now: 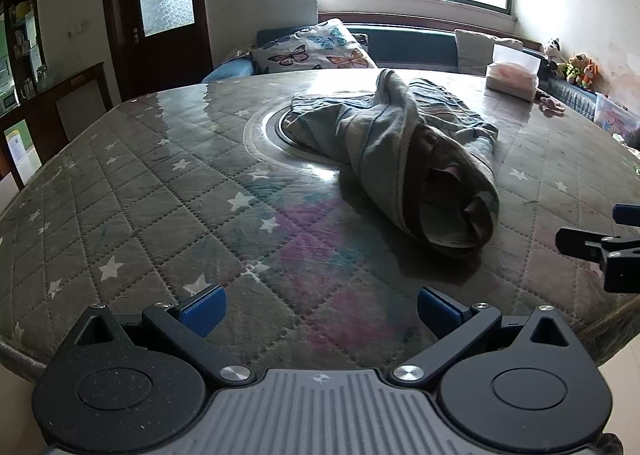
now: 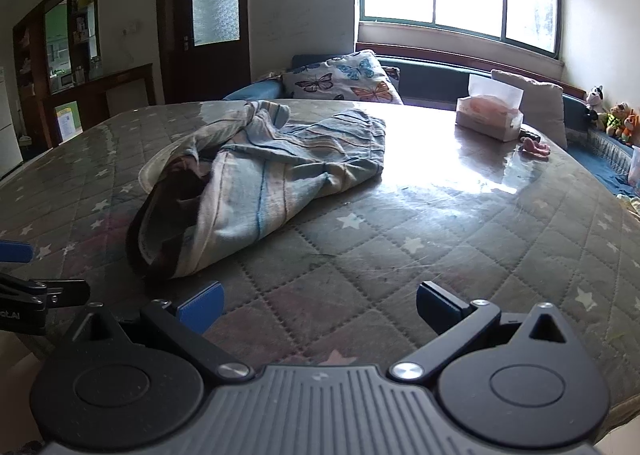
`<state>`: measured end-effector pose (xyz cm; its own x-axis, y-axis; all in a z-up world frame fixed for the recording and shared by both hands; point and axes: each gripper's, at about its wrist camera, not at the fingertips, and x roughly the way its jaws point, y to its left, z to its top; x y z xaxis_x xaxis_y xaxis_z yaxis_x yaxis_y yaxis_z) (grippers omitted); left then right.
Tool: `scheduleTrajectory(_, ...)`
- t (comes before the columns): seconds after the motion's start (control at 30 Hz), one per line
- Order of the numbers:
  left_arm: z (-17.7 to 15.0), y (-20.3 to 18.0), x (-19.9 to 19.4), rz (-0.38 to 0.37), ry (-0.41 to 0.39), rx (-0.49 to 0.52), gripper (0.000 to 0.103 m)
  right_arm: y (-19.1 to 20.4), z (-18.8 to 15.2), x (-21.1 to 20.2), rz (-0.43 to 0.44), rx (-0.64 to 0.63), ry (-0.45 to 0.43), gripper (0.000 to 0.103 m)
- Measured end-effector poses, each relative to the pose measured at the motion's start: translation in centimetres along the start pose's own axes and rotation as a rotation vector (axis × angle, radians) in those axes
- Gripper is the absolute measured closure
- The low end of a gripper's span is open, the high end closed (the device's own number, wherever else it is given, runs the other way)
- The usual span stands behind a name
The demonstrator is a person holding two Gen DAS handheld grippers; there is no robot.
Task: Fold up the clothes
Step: 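Approach the crumpled striped shirt with both grippers open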
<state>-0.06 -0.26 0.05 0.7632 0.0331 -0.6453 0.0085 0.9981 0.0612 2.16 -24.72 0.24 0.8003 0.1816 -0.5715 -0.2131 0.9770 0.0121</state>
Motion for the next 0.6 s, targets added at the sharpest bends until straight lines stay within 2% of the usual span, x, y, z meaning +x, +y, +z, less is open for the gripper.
scheduleTrajectory(0.6,-0.4,-1.3,-0.4,-0.026,0.017,0.033,0.0,0.6,-0.3,-0.4,0.009,-0.004,0.015,0.0)
